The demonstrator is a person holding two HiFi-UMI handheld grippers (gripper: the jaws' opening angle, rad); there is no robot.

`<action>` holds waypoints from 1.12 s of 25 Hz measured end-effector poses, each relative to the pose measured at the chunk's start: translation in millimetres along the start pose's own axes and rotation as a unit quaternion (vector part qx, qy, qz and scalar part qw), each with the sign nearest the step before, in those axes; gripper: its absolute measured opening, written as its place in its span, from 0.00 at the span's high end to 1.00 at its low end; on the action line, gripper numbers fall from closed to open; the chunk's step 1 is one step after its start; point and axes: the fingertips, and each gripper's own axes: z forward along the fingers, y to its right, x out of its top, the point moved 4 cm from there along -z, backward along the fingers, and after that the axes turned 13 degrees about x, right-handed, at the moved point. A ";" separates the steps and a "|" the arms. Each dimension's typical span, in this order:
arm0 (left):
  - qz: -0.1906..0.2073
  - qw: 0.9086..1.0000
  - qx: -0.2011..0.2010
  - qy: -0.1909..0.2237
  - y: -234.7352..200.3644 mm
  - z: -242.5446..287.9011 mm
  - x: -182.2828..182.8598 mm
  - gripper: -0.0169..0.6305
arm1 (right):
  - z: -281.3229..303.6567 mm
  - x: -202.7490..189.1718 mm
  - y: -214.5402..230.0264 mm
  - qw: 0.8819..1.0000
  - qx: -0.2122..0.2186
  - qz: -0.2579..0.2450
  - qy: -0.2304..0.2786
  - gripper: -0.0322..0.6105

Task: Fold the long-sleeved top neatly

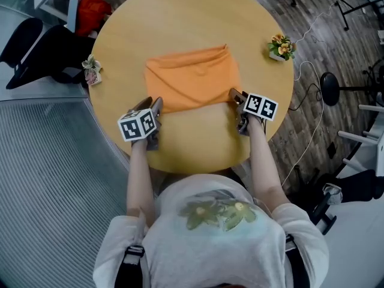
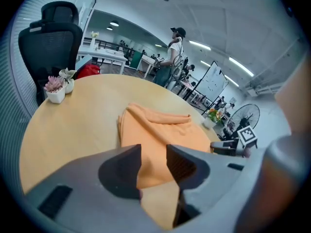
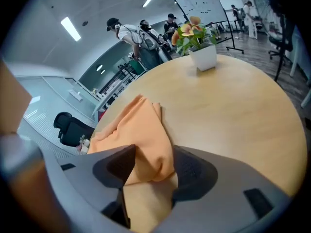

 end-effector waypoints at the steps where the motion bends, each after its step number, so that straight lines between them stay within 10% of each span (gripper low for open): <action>1: -0.003 1.000 -0.001 -0.002 0.5 -2.2 -4.6 0.72 | 0.9 5.1 0.6 1.000 0.002 0.001 0.006 0.58; 8: -0.008 1.000 0.001 0.006 -1.8 -13.9 -5.5 0.72 | 18.0 39.3 -22.6 0.988 0.114 -0.045 -0.097 0.57; 13: -0.005 1.000 0.003 0.005 -4.8 -16.2 -4.1 0.72 | 27.4 78.6 -6.2 0.997 0.049 -0.048 -0.035 0.57; 21: -0.007 1.000 0.006 -0.006 -6.9 -9.5 -6.1 0.72 | 63.7 53.6 -6.0 0.983 -0.029 -0.146 -0.111 0.57; 28: -0.005 1.000 0.014 -0.014 -12.9 -0.1 -4.9 0.73 | 69.3 36.2 -15.0 0.981 0.000 -0.148 -0.124 0.76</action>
